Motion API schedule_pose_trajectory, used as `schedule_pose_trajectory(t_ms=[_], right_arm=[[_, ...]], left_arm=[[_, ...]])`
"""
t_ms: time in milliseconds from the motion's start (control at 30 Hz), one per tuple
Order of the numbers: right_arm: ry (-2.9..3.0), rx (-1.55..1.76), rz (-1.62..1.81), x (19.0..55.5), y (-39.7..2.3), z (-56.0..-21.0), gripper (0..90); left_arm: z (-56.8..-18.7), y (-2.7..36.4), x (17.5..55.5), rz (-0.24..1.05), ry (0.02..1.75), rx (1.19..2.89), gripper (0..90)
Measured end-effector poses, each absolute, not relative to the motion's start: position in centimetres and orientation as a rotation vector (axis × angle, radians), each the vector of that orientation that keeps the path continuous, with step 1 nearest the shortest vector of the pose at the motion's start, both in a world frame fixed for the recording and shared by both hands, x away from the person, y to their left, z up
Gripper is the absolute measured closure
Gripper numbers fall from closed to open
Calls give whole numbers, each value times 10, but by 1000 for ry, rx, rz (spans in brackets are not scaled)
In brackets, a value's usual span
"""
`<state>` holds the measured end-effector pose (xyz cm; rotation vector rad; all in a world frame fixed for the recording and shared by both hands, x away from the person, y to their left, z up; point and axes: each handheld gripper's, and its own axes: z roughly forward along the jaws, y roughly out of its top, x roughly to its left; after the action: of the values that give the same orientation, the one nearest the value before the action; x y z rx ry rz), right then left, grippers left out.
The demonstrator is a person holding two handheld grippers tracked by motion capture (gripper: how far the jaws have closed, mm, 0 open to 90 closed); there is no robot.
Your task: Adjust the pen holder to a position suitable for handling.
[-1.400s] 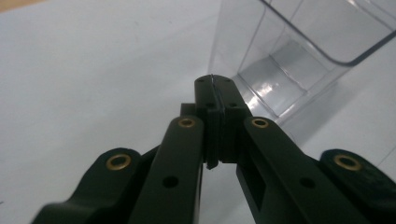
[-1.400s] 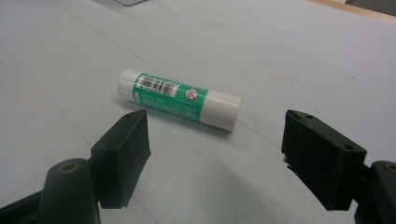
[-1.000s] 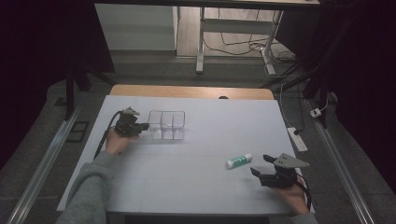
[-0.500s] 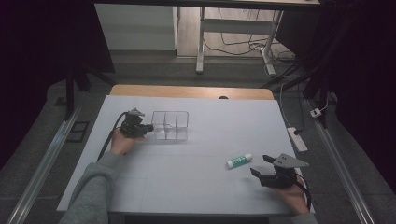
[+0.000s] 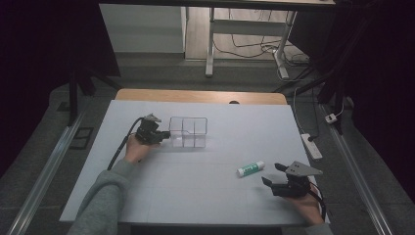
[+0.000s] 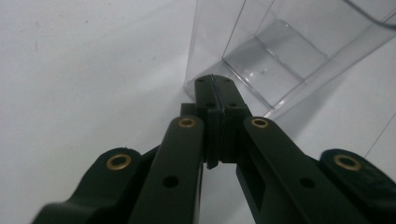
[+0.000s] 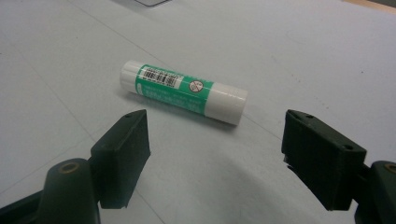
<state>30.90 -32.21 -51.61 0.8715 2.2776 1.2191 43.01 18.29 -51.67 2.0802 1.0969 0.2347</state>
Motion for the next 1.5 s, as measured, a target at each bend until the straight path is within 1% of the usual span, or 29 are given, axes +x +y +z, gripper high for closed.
schedule_pose_trajectory(t_ms=[600,1167,1500], right_arm=[[2290,874,1212,311,-321,-518,225],[2290,872,1215,310,-321,-518,226],[2289,866,1220,310,-321,-517,227]], left_arm=[[-515,154,435,225,1045,2097,891],[-516,115,439,220,978,2111,891],[-517,113,440,224,987,2111,890]])
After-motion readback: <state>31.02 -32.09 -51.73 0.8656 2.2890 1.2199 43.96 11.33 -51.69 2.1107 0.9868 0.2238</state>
